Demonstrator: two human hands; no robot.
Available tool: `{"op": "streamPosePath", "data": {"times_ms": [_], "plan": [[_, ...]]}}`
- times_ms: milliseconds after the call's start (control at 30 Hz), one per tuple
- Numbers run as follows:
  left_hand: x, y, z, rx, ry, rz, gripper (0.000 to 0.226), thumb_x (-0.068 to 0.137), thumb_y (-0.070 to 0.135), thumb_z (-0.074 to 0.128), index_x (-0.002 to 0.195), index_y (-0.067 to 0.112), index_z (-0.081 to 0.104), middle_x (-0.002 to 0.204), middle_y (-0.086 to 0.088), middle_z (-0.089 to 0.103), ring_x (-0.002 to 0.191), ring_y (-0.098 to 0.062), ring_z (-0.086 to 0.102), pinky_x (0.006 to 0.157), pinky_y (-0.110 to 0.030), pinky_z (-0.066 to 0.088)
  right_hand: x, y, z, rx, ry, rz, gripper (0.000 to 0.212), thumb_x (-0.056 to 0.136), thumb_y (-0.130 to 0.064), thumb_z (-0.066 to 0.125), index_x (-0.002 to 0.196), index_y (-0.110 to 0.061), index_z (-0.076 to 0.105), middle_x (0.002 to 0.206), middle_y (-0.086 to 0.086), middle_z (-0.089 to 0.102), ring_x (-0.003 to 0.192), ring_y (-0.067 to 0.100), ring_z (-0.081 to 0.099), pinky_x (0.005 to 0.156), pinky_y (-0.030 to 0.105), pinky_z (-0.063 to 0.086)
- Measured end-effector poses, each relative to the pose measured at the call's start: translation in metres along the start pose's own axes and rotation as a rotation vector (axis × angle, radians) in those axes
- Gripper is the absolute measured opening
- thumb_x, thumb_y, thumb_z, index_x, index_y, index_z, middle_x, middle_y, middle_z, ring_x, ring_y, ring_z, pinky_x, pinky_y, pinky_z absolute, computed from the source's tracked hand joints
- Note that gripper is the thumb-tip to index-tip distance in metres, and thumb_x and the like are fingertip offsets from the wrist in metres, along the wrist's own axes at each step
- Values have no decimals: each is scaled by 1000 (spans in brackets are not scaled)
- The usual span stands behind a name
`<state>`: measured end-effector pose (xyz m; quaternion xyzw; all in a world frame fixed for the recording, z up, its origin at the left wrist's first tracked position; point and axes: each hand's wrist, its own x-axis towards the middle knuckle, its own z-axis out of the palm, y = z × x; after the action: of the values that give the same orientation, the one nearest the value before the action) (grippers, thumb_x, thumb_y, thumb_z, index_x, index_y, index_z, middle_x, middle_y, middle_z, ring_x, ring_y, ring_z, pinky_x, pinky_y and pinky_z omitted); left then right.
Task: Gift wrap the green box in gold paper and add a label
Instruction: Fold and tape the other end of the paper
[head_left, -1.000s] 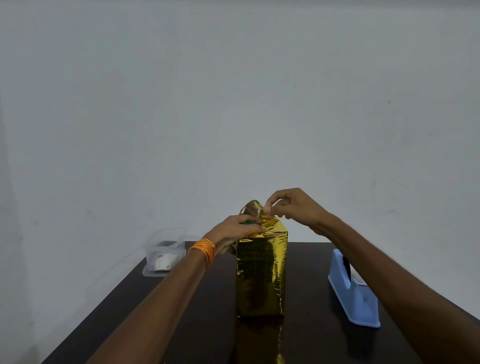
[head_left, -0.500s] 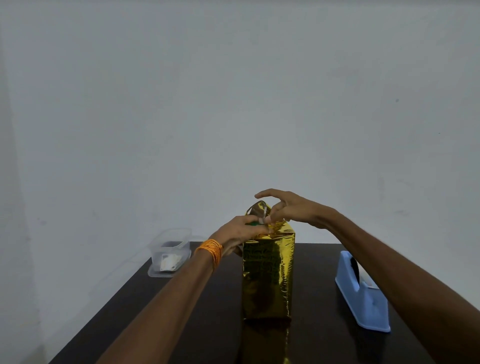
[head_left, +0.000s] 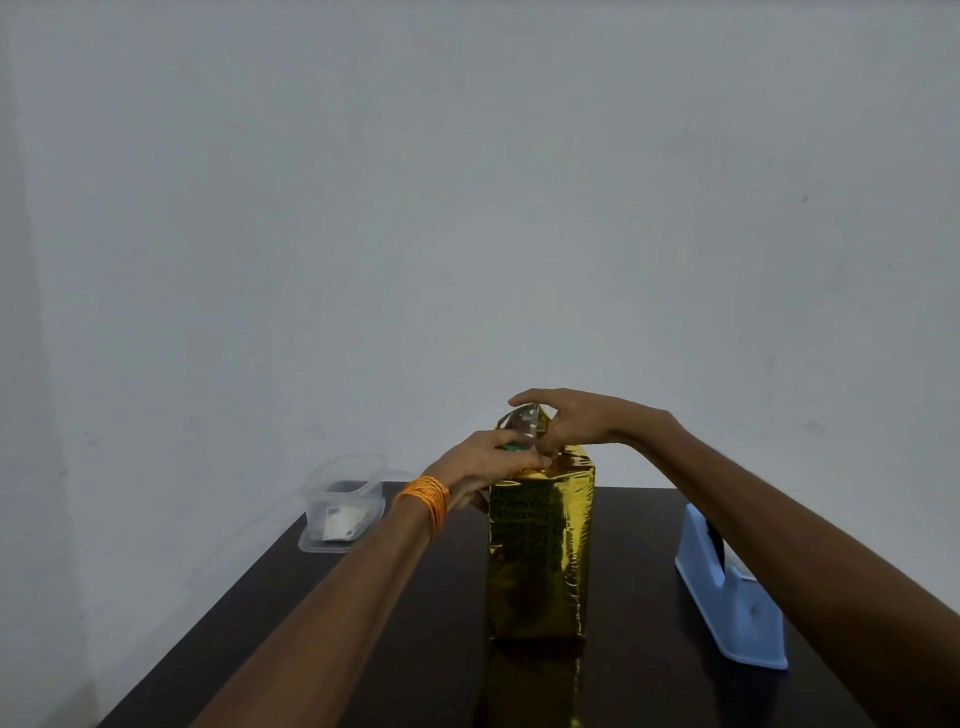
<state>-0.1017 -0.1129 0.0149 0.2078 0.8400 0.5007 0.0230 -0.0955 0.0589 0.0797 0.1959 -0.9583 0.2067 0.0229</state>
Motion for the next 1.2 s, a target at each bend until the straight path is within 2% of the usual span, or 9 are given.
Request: {"op": "streamPosePath", "data": {"times_ms": [67, 200, 267, 467, 633, 800, 933, 1067, 1200], "plan": [[-1, 2, 0, 15, 5, -9, 53, 82, 43, 73, 131, 27, 59, 134, -5, 52, 119, -23, 48, 88, -37, 41, 4, 2, -4, -78, 3, 43, 81, 82, -18, 76, 150, -29, 34, 152, 6, 39, 126, 27, 48, 92, 31, 46], [-2, 3, 0, -12, 7, -9, 49, 82, 42, 73, 128, 28, 61, 135, -4, 49, 119, -21, 46, 92, -35, 40, 5, 14, -7, -113, 43, 137, 86, 82, -40, 79, 153, -29, 31, 158, 7, 33, 115, 23, 56, 74, 22, 46], [-2, 4, 0, 9, -1, -5, 49, 84, 41, 71, 130, 29, 59, 127, -2, 46, 117, -20, 44, 90, -34, 38, 0, 21, 0, -73, 106, 139, 85, 82, -43, 77, 153, -27, 33, 159, 5, 33, 126, 26, 50, 86, 28, 48], [-2, 2, -1, -8, 4, -7, 49, 83, 39, 73, 129, 28, 61, 140, -8, 46, 124, -24, 45, 95, -36, 41, -10, 31, 27, 236, 302, 132, 72, 83, -46, 75, 145, -33, 41, 132, 5, 51, 117, 24, 54, 89, 32, 46], [-3, 4, -1, -9, 10, -8, 43, 82, 42, 74, 124, 33, 65, 140, -7, 49, 122, -24, 48, 92, -35, 43, -10, 37, 39, 517, 271, 200, 62, 87, -29, 74, 141, -31, 44, 122, 8, 61, 97, 22, 65, 69, 26, 51], [-2, 2, -1, -26, 6, -1, 45, 83, 39, 73, 126, 31, 64, 133, -6, 52, 119, -23, 52, 94, -37, 50, -12, 45, 45, 755, 281, 262, 44, 89, -25, 72, 129, -29, 54, 111, 4, 64, 102, 21, 64, 91, 41, 51], [-2, 2, -1, -10, 0, 2, 44, 80, 43, 75, 122, 34, 66, 138, -6, 50, 123, -25, 49, 105, -43, 44, -11, 44, 51, 769, 294, 262, 47, 84, -23, 77, 125, -30, 56, 113, 7, 64, 106, 26, 65, 82, 38, 48], [-8, 8, 0, -62, -36, -59, 38, 83, 41, 73, 120, 33, 66, 128, -4, 56, 115, -24, 54, 79, -40, 55, -14, 48, 56, 832, 291, 242, 51, 84, -23, 78, 128, -27, 53, 112, 10, 67, 95, 23, 69, 73, 32, 53], [-9, 10, 0, -143, 34, 15, 28, 86, 40, 71, 111, 28, 70, 123, -2, 58, 106, -18, 55, 88, -40, 53, -13, 51, 59, 796, 313, 250, 41, 86, -24, 74, 121, -30, 55, 111, 11, 66, 100, 24, 66, 77, 34, 50]]}}
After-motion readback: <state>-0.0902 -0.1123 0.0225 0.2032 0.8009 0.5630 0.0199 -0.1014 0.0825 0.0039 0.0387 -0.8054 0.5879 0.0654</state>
